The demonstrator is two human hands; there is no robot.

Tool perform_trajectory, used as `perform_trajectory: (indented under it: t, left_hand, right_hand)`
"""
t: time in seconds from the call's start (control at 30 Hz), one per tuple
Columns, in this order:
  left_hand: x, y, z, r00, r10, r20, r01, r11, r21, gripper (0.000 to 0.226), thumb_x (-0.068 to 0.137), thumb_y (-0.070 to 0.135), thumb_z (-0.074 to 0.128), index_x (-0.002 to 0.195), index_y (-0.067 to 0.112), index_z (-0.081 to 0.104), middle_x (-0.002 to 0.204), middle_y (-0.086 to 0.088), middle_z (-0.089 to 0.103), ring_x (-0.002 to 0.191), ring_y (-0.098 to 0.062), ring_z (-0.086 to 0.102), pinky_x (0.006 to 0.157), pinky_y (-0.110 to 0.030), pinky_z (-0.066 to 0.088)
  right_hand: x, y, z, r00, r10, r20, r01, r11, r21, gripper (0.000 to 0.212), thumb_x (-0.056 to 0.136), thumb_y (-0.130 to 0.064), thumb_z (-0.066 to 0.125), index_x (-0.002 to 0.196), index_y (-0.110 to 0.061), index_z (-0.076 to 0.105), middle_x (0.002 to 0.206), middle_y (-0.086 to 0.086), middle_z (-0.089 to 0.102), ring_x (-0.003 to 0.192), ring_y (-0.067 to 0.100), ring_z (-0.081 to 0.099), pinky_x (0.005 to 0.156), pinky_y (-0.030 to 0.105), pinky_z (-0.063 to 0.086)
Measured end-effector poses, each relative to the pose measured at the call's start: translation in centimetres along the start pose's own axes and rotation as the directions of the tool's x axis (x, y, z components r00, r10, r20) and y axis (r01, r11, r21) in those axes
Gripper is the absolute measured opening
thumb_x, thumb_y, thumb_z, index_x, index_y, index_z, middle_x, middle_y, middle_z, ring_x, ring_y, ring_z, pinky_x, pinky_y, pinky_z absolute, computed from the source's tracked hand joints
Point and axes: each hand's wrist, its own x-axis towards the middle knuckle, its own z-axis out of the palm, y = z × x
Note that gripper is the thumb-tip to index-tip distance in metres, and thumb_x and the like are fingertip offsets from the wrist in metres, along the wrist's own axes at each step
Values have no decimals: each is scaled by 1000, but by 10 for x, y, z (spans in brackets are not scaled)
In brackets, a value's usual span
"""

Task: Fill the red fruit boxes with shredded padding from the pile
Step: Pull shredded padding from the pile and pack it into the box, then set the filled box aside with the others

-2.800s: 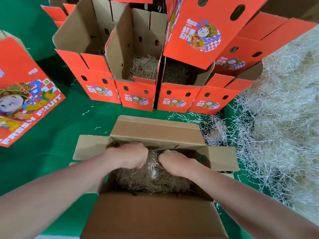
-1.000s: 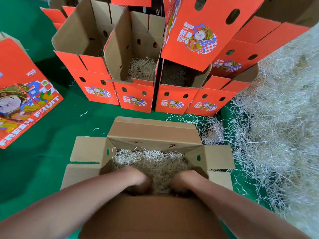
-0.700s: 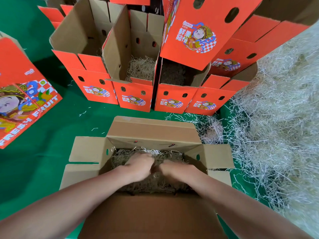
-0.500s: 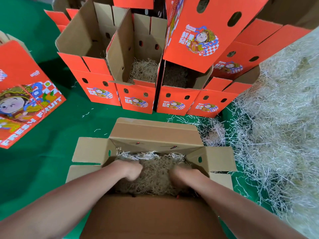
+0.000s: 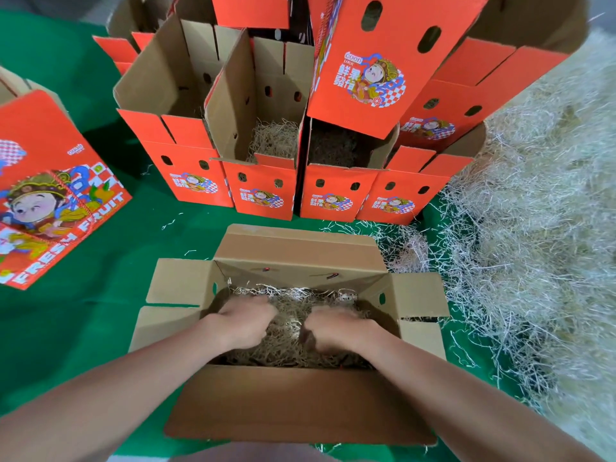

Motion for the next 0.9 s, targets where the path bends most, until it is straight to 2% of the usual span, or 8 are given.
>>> perform_trajectory:
  t: [0.13,0.2,0.3,0.43,0.53,0.6,0.73,0.9]
  left_hand:
    - [-11,5,-2,955,64,288,-62,998,-17,33,94,6,37,125,3,48,123,-16,52,90,-25,48,75,-36,41]
    - [-17,0,0,972,33,233,-12,996,-93,36,96,8,39,131,6,47,128,-13,53,97,-24,51,86,-37,44]
    - [-29,-4,-8,990,-29,-142,-19,945,-326,27,95,26,50,117,20,62,122,5,60,110,-12,54,92,-26,41]
    - [-52,6,-24,917,-38,-397,-131,912,-388,19,90,28,54,82,22,69,81,21,62,80,1,54,76,-19,37]
    - [-66,16,-31,923,6,-384,-170,903,-394,17,89,27,56,83,21,71,82,19,64,80,0,58,77,-20,43]
    - [-76,17,-33,918,-6,-397,-159,910,-382,18,90,26,55,86,19,71,89,14,68,82,1,59,79,-21,45]
    - [-102,-6,-38,866,-195,-461,-20,907,-421,16,92,32,54,89,26,69,89,17,64,74,9,54,61,-4,40]
    - [-135,-48,-40,702,-496,-511,91,774,-626,12,90,25,58,81,31,65,97,10,67,88,-6,60,82,-21,45]
  right_hand:
    - [-7,0,10,970,39,241,-26,998,-59,31,95,-19,45,119,-2,57,122,14,57,96,27,56,87,35,47]
    - [-19,2,2,995,39,91,-38,999,-17,27,93,-6,42,115,0,57,115,17,58,80,25,53,68,32,46]
    - [-50,5,-15,945,-9,-328,63,986,156,23,92,-15,44,103,-15,65,107,5,64,94,23,58,81,36,51]
    - [-78,21,-26,375,31,-927,94,993,72,11,78,-6,65,87,-9,62,88,7,62,80,25,58,71,38,53]
    - [-76,43,-32,585,165,-794,-95,986,135,48,83,-14,64,127,-15,44,123,8,49,113,29,47,95,43,42]
    - [-71,53,-34,719,292,-630,-215,956,198,46,92,-23,53,135,-23,35,123,7,49,105,26,54,87,39,48]
    - [-62,48,-34,698,342,-630,-236,939,249,26,97,-28,43,119,-22,55,89,4,59,77,22,60,70,33,53]
    - [-38,14,-36,685,315,-657,-86,930,356,30,98,-23,43,123,-17,56,94,6,65,83,22,64,70,29,52]
